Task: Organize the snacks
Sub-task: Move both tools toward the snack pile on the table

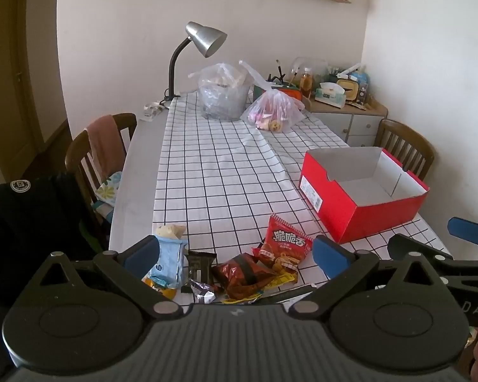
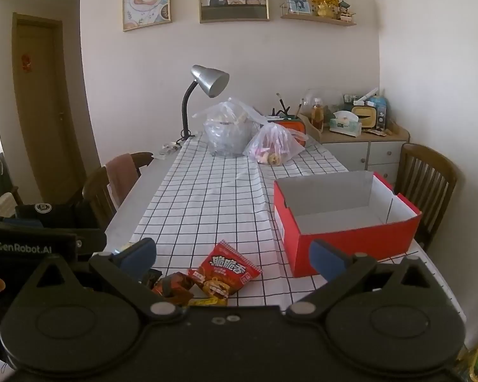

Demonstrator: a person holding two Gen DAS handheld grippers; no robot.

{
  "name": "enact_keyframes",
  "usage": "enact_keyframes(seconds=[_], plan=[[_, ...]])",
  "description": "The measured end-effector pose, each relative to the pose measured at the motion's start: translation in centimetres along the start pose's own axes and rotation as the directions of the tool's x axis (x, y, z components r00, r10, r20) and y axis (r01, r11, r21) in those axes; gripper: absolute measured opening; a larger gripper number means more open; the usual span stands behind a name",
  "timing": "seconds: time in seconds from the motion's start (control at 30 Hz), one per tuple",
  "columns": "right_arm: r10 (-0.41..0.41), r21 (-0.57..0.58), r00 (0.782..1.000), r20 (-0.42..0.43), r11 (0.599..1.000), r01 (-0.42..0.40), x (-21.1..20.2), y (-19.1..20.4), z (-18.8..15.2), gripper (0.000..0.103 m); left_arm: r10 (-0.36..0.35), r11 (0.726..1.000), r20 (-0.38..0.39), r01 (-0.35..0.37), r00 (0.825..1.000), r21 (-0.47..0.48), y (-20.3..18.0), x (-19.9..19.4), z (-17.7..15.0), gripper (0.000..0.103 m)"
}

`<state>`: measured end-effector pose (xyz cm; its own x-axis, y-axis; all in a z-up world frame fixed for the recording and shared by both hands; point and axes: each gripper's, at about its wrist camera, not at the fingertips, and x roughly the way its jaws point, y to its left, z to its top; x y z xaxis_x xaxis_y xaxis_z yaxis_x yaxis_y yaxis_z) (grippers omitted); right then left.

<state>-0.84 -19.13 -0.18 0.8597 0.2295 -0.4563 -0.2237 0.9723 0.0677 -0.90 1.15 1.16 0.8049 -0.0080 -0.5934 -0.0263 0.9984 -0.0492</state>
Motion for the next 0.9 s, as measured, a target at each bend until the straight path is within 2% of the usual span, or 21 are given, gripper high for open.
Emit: enact_keyframes(seconds=[0.9], plan=[[0.001,-0.017,1.0,0.011,1.0,-0.001,0.27,0.24,0.0,0.103,0.0,1.0,0.002,0.0,1.0,-0.002,-0.02,-0.01,0.24,0.103]])
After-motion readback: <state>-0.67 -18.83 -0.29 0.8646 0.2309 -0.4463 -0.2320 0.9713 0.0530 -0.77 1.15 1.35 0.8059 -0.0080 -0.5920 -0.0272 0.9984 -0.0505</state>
